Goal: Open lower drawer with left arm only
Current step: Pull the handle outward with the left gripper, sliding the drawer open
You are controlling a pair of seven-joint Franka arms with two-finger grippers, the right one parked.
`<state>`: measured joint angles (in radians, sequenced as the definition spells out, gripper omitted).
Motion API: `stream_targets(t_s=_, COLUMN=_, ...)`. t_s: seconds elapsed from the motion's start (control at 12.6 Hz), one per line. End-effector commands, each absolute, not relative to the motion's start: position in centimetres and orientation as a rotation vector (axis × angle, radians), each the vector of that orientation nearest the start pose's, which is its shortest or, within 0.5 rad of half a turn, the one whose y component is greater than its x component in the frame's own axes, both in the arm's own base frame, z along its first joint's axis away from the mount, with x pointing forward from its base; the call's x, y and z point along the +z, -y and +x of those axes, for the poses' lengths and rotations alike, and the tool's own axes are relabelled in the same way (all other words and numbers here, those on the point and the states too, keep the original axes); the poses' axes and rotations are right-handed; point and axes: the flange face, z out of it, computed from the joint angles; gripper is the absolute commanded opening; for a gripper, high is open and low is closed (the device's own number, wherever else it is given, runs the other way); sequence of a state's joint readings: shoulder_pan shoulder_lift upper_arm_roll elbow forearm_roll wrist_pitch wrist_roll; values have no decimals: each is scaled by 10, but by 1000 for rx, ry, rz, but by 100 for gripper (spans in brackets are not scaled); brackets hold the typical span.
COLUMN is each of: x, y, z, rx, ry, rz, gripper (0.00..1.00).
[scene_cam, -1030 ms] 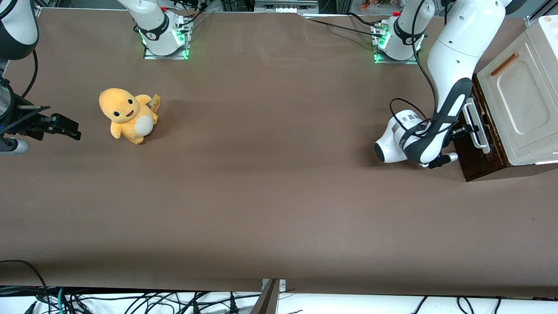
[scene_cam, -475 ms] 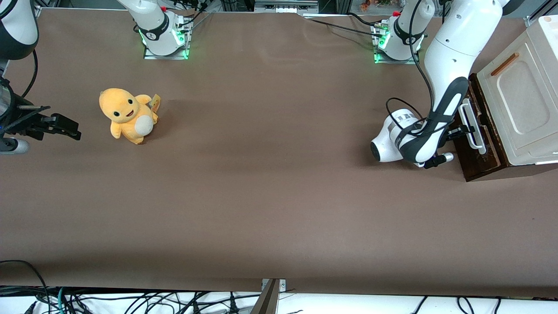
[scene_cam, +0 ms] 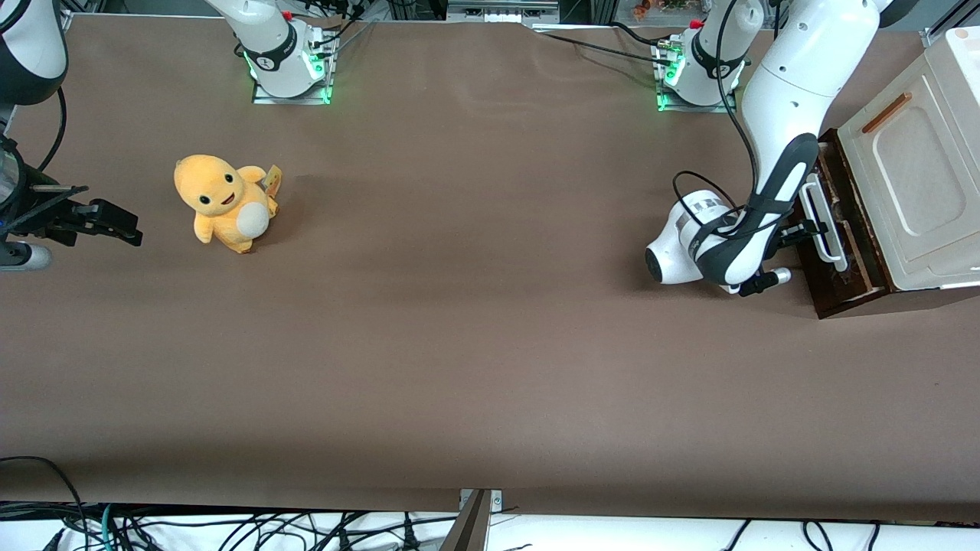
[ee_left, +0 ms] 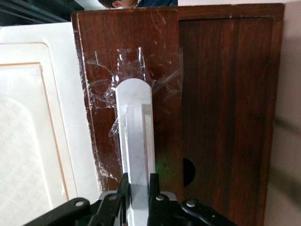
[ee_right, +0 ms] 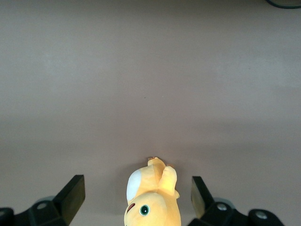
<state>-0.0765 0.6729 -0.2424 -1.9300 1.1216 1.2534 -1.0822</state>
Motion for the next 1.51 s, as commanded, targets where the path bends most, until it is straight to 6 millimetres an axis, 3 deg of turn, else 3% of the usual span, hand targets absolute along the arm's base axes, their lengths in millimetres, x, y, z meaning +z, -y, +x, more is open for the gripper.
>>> stream_targets(t_s=0.0, x=170, y=67, z=521, rx=278, ry=176, rz=-1678, gripper=12)
stream_targets(t_s=1.43, x=173, y=98, z=518, rx=285, ry=169, rz=-1725, gripper=12)
